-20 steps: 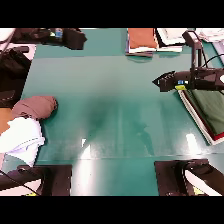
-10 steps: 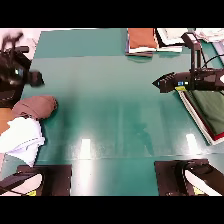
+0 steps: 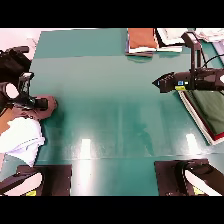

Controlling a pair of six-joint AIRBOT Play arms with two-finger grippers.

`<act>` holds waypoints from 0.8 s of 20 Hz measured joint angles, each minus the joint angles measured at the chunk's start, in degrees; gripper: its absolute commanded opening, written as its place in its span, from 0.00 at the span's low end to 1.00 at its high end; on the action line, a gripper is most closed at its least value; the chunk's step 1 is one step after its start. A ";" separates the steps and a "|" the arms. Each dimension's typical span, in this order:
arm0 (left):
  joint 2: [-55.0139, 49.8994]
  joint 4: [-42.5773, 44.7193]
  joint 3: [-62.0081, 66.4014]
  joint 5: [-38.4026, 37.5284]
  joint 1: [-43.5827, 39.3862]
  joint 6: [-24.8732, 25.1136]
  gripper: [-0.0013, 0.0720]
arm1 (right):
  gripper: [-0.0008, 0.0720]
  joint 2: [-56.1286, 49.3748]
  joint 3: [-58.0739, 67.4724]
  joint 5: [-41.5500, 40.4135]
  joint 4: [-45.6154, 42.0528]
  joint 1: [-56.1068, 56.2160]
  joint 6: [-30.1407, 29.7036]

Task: Fold the shirts.

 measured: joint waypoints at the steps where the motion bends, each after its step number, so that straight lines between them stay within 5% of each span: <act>1: 0.00 0.20 -0.28 0.42 0.04 -0.42 0.05 | 0.04 0.00 0.00 -0.09 0.00 0.00 0.00; 8: 6.03 1.27 15.12 -2.91 -3.19 -0.57 0.05 | 0.04 0.00 6.88 -0.57 -0.22 0.00 0.00; 16: 11.80 1.84 44.94 -7.10 -24.22 3.58 0.05 | 0.04 0.00 25.75 -2.86 -3.04 0.02 -0.02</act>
